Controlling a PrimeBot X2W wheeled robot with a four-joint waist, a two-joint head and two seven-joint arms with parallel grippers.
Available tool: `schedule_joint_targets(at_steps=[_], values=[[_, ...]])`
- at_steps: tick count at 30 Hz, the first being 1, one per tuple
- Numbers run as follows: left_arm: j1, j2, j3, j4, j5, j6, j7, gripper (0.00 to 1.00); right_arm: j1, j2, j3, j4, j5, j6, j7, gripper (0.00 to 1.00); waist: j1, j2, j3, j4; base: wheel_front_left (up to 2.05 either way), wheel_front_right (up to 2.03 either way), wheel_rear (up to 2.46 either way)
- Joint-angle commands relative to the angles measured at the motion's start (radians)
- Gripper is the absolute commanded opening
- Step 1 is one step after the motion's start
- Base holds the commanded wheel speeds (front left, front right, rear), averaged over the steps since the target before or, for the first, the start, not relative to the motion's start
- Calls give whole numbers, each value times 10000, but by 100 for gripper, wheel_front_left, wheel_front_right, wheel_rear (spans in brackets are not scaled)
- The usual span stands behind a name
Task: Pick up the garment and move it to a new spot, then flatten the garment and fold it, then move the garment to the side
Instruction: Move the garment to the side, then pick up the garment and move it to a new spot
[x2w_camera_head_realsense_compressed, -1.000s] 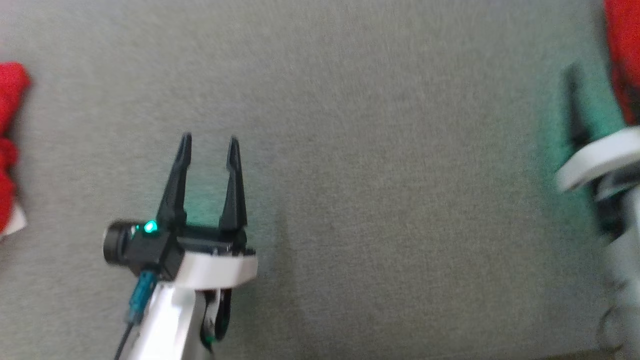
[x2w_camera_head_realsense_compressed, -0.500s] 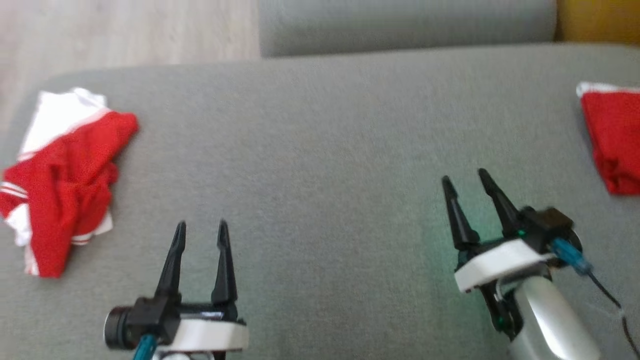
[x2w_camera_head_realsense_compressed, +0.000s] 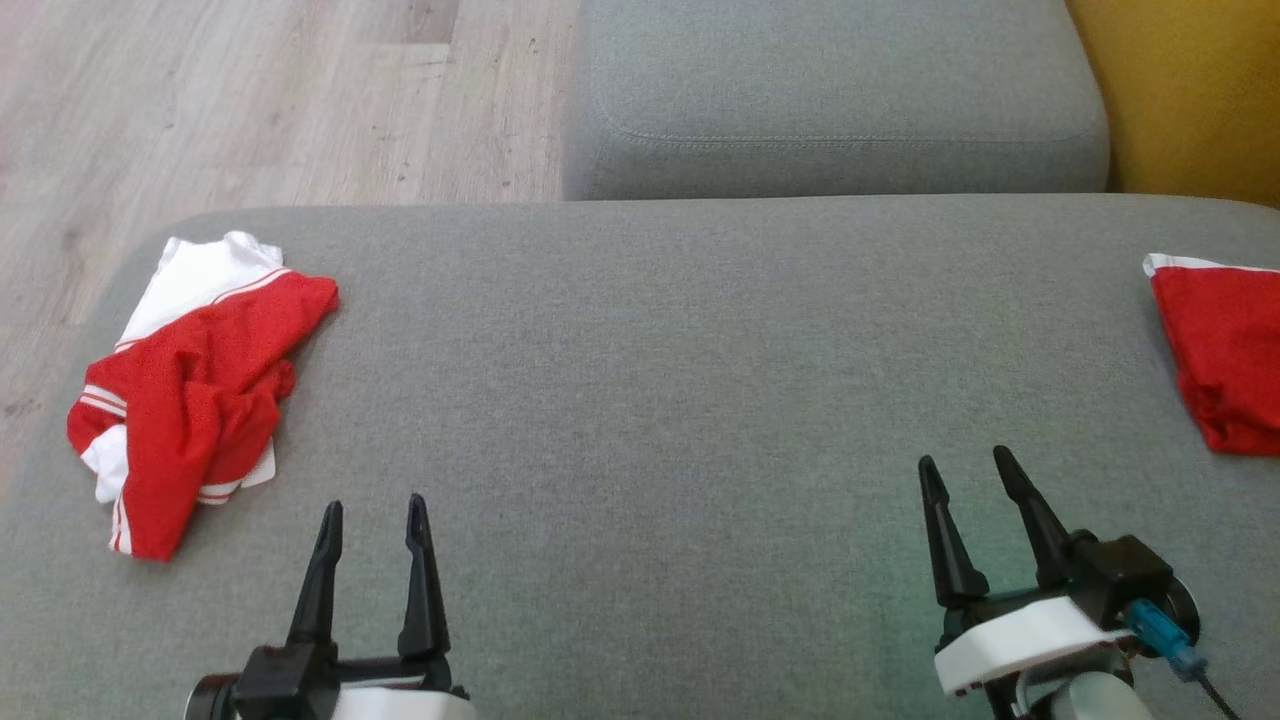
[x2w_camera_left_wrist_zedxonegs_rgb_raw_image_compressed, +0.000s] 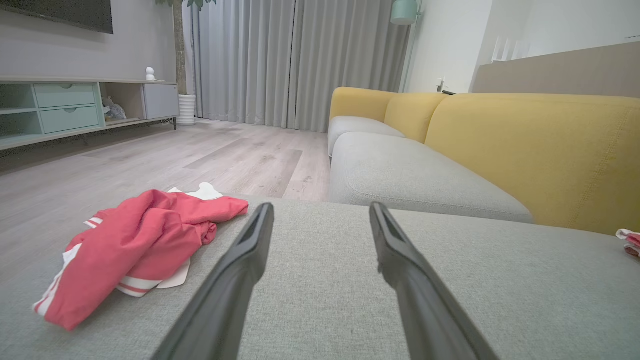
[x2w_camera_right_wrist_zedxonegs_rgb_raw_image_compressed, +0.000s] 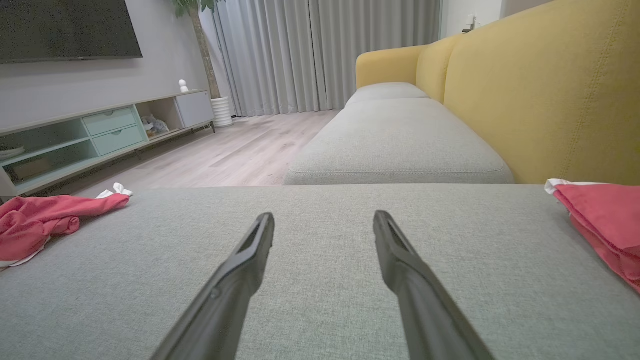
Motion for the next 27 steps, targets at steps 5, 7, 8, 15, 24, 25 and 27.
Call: schedule_joint_targets(at_steps=[5,7,8,15,24,25,27], values=[[-243,16,439,-294,117,-61,-23,100,-141,31,155,-412,18,37,-108,100,1,-1,-36,-61,0,0,0],[-260,16,443,-286,136,-70,-23,100,-139,32,150,-438,79,37,-108,100,1,-1,-35,-66,0,0,0],[-264,16,438,-284,146,-69,-23,100,-136,33,148,-451,108,37,-108,100,1,-1,-35,-67,0,0,0],[-267,16,439,-260,232,-62,-23,100,-123,34,135,-495,222,37,-108,100,1,-1,-25,-62,0,0,0],[-301,16,467,-227,299,-123,-23,100,-143,35,148,-493,260,37,-108,100,1,-1,-6,-60,0,0,0],[-306,16,471,-228,304,-129,-23,100,-146,35,149,-488,267,37,-108,100,1,-1,-2,-61,0,0,0],[-317,16,476,-227,316,-142,-23,100,-154,35,150,-479,282,37,-108,100,1,-1,3,-59,0,0,0]])
